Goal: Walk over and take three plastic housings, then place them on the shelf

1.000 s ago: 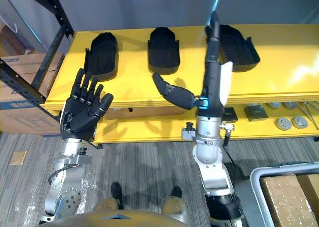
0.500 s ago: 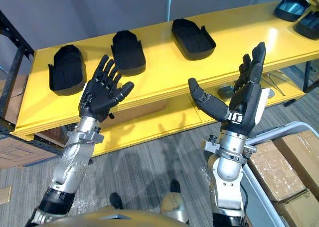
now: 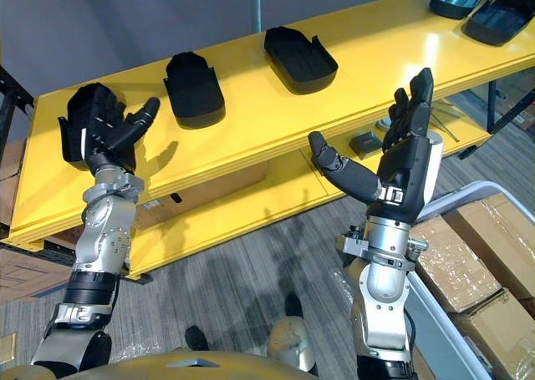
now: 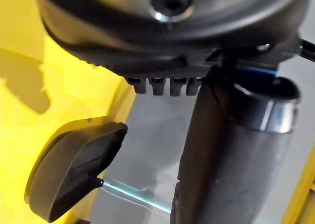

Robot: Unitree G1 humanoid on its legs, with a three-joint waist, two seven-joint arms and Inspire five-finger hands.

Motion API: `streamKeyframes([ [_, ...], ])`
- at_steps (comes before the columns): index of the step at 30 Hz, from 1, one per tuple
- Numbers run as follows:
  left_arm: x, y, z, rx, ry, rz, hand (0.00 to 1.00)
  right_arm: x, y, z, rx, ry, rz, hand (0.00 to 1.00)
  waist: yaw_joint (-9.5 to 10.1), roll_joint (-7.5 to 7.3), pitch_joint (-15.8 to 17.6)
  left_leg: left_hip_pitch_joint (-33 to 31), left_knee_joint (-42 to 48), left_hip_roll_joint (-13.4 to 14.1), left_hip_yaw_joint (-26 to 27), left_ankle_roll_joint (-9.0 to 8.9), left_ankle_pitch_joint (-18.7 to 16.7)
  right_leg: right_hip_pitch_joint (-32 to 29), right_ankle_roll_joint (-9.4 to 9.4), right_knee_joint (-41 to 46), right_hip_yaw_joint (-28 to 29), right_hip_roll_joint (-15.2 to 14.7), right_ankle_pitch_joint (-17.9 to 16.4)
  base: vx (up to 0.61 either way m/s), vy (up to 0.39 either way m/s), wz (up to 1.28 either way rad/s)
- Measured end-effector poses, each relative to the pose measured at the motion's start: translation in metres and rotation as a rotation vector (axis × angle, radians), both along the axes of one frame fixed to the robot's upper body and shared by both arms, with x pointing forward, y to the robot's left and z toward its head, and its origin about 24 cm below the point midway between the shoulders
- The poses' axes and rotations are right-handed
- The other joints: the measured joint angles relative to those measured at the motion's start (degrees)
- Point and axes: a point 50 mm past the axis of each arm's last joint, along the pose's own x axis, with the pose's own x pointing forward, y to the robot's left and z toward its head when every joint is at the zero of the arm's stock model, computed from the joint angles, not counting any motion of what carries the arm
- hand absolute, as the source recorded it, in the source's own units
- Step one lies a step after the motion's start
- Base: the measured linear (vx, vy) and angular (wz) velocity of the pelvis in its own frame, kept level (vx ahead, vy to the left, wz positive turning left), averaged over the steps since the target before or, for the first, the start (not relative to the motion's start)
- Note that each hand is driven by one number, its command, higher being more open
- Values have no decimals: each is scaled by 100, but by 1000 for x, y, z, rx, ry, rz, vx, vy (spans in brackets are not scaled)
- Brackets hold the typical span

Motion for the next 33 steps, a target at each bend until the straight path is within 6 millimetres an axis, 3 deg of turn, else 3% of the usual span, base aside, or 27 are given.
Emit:
streamKeyframes([
  [5,7,-1,-1,19,27,8,100,1,1,1,-9,-2,18,100,-5,79,133,-11,1,-3,11,6,-3,-39,16,13,20,2,-14,9,-2,-2],
  [21,14,-1,-8,26,87,-39,100,2,2,0,8,4,60,100,-26,69,387,132,3,-27,81,44,-58,27,20,31,126,3,-39,15,0,-3],
  [27,14,10,-21,21,152,15,100,2,0,0,20,4,69,100,-67,71,416,142,4,-28,89,47,-59,26,24,31,135,3,-39,0,0,0],
  [33,13,21,-20,20,157,61,100,3,1,-1,11,9,84,100,-104,77,539,157,134,-28,89,107,-127,55,38,96,155,-19,-66,0,0,0],
])
